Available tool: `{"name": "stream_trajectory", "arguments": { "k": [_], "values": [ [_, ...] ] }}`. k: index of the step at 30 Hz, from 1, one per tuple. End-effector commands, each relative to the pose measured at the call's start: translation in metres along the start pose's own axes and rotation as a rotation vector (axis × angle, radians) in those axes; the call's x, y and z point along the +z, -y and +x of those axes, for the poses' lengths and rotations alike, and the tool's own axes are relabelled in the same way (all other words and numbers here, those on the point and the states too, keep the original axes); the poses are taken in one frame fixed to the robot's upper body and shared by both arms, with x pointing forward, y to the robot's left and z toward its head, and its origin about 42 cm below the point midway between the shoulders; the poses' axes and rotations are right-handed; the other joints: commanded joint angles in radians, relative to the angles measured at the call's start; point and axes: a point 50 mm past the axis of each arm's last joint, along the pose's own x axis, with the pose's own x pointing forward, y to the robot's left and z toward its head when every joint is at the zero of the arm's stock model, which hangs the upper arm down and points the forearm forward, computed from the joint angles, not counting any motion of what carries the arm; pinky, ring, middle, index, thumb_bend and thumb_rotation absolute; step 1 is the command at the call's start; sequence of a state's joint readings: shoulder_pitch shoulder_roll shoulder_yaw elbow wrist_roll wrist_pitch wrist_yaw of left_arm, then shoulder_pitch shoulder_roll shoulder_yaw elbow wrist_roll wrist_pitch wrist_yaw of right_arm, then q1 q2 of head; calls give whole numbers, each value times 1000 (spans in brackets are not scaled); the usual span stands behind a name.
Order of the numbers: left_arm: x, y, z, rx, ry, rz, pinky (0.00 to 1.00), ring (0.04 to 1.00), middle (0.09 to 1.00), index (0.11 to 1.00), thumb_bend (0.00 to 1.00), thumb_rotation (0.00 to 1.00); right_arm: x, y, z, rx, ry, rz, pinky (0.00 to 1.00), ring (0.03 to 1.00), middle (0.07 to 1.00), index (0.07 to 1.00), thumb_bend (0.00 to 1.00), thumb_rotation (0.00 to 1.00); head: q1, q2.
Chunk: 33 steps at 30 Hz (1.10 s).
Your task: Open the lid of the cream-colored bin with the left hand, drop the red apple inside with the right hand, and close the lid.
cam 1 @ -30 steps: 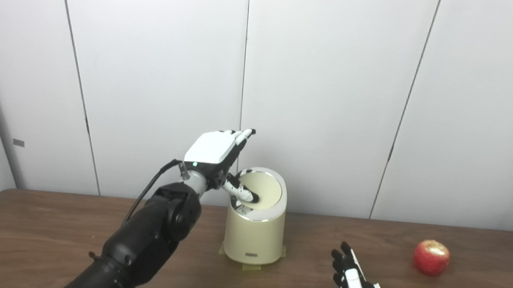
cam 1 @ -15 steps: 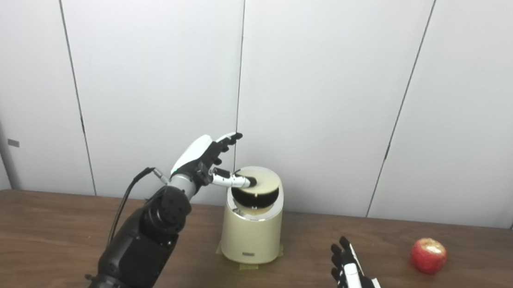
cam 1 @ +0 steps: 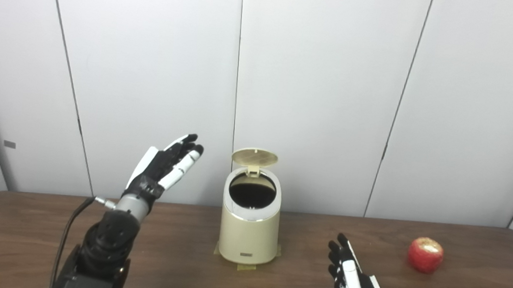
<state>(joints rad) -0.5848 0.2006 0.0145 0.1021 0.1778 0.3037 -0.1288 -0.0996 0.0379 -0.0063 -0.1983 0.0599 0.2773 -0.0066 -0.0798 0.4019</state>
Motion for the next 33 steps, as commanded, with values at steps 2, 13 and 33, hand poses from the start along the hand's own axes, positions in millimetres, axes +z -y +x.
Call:
{"name": "stream_trajectory", "arguments": {
  "k": [2,13,33],
  "values": [
    [23,-9,-6,26,120,-21,989,938,936,945,470,959,22,-3,6,19,79,6,994,980,969,989,671,906,-1,5],
    [-17,3,-77,74,13,-159,1000,970,972,998,541,1000,34,5,-1,24,90,129,893,973,970,981,690,686,-20,21],
    [-32,12,-104,63,-12,-335,1000,1000,1000,1000,488,1000,87,77,-3,-105,174,-242,653,902,975,923,839,100,-345,83]
  ]
}}
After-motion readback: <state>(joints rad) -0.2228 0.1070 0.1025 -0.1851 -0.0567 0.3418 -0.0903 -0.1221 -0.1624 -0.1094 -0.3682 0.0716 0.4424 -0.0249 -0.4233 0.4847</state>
